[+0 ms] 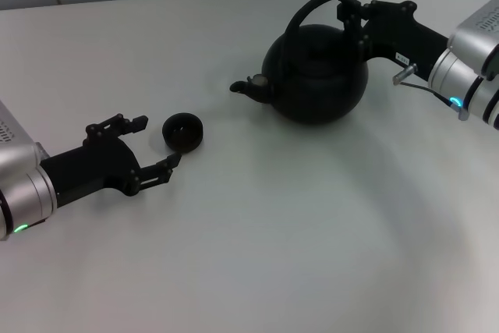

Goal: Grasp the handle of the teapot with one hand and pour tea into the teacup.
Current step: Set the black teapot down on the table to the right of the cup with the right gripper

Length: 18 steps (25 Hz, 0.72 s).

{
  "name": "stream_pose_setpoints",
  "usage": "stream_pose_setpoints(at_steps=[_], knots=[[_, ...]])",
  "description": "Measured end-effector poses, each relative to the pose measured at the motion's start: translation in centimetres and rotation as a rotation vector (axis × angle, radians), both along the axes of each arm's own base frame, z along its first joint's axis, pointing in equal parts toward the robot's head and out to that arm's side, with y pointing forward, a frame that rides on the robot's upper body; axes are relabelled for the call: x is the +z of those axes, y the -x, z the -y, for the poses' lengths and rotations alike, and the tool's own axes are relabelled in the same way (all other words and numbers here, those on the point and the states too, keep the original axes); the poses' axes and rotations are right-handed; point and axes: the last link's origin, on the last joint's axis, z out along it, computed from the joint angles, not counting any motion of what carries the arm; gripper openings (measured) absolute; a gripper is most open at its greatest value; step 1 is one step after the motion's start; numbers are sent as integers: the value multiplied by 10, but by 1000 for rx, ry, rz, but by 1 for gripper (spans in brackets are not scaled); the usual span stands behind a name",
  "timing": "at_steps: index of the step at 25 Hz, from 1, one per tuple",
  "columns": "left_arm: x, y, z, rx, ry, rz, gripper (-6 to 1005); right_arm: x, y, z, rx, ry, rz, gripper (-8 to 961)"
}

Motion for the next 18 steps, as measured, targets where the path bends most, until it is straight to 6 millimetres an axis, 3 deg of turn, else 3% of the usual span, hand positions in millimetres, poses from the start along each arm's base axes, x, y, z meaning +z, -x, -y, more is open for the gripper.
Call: stream_pose_setpoints(at_steps=[15,18], knots=[[-1,1,2,1,3,-1,808,-5,-8,8,-20,10,7,80],[-2,0,1,-1,4,-1,808,-4,-12,14,-19,11,-1,138]])
